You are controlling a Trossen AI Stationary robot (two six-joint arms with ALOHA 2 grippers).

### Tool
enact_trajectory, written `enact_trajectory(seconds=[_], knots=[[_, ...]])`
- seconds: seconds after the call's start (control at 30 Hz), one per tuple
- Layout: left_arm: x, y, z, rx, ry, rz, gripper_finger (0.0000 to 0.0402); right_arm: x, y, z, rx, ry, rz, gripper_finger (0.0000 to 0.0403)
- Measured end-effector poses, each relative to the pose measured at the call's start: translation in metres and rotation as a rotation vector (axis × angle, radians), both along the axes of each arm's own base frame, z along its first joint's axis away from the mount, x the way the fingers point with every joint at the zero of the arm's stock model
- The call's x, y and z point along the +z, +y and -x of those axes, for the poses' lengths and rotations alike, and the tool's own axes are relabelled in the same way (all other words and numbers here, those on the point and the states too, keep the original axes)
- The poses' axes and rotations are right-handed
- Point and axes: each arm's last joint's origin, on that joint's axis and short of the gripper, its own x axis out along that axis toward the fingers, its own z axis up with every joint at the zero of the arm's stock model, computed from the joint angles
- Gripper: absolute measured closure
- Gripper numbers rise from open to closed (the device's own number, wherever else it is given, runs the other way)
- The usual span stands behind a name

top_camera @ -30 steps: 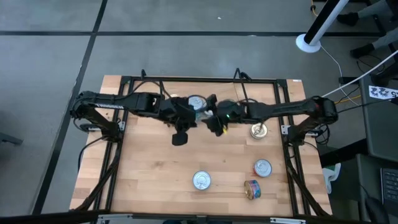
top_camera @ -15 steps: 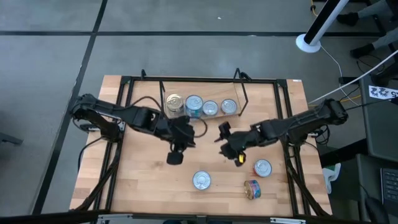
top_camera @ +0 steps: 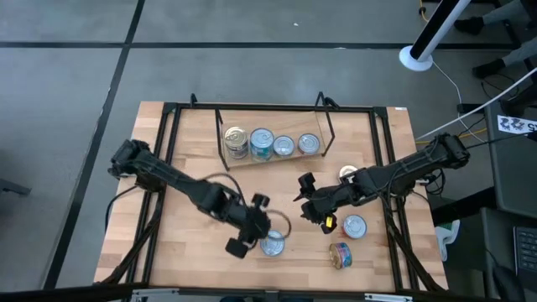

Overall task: Stack canned seafood by type on shelf
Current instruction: Stack the green tuna can on top of the other green tuna can on the shelf

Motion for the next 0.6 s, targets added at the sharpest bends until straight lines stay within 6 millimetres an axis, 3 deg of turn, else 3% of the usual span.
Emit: enact_trajectory(seconds=[0.3, 0.47, 0.6], knots=[[-0.058, -0.036, -0.009, -0.205, 0.11, -0.146, 0.0249, 0.0, 0.0, 0.0, 0.001, 0.001, 0.002, 0.015], [-0.084, -0.039, -0.016, -0.259, 0.159, -0.209, 0.0249, 0.0, 0.0, 0.0, 0.002, 0.001, 0.002, 0.015], [-0.091, -0.037, -0.02, -0.299, 0.164, -0.246, 0.0249, 0.0, 0.0, 0.0, 0.002, 0.002, 0.002, 0.015]])
